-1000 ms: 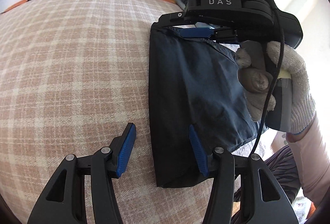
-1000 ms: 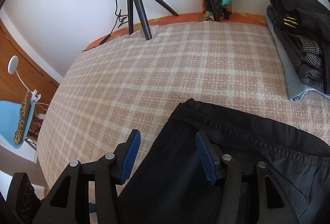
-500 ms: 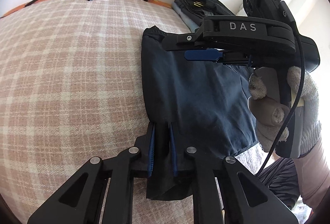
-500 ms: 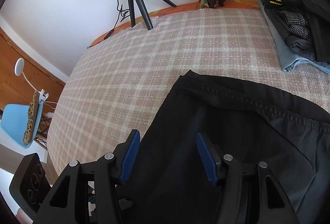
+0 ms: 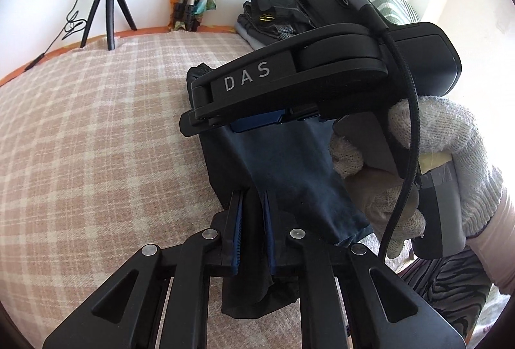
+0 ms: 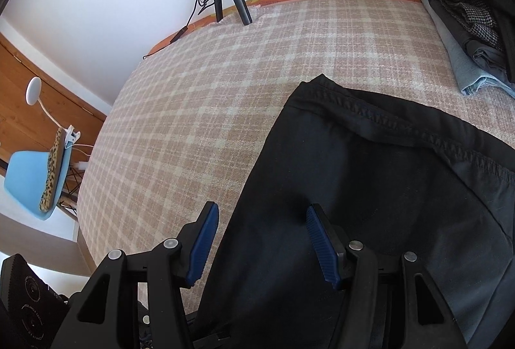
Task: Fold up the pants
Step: 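Fold the held end over with the left tool while the right tool holds the trousers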
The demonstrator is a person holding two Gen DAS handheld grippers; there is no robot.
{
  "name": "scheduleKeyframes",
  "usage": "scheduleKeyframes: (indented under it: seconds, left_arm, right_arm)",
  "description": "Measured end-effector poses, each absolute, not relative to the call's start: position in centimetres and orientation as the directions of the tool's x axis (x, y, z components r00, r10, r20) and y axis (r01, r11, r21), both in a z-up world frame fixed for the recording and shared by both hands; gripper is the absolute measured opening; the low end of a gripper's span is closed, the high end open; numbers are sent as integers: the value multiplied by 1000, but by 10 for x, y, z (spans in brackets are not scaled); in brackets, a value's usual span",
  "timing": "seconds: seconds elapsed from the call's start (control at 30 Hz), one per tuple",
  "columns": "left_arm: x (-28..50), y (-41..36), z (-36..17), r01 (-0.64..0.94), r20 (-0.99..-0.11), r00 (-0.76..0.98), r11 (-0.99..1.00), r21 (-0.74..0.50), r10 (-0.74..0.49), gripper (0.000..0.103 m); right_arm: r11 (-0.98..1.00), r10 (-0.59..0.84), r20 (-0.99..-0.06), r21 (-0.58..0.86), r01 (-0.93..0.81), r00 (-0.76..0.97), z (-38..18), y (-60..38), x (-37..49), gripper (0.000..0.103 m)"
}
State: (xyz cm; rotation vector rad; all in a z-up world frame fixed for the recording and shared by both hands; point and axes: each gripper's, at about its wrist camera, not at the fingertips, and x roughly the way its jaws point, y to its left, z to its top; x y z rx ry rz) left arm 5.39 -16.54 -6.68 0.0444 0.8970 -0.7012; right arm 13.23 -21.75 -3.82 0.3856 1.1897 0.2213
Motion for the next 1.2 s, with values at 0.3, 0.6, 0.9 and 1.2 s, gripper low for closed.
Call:
scheduleKeyframes:
  seconds: [0.3,0.6,0.9,1.2]
  left_arm:
    - [53,-171,-66,596,-737,432,778,-199,-520,11]
    - [48,-172,-66,605,-738,438,775,-181,-514,11]
    - [45,-174,-65,604,-739,440,777,-176,-510,11]
    - [40,-162,-59,611,-738,409,762,-216,-537,23]
  right_arm:
    - [933,324,-877,358,33,354,-45,-212,133,57]
    - [954,278,-891,299,3,359,-46,-205,133,53]
    - [961,262,-887,274,-25,380,-47,-207,132,41]
    - [954,273,-871,301,5,408,-47,-219,125,10]
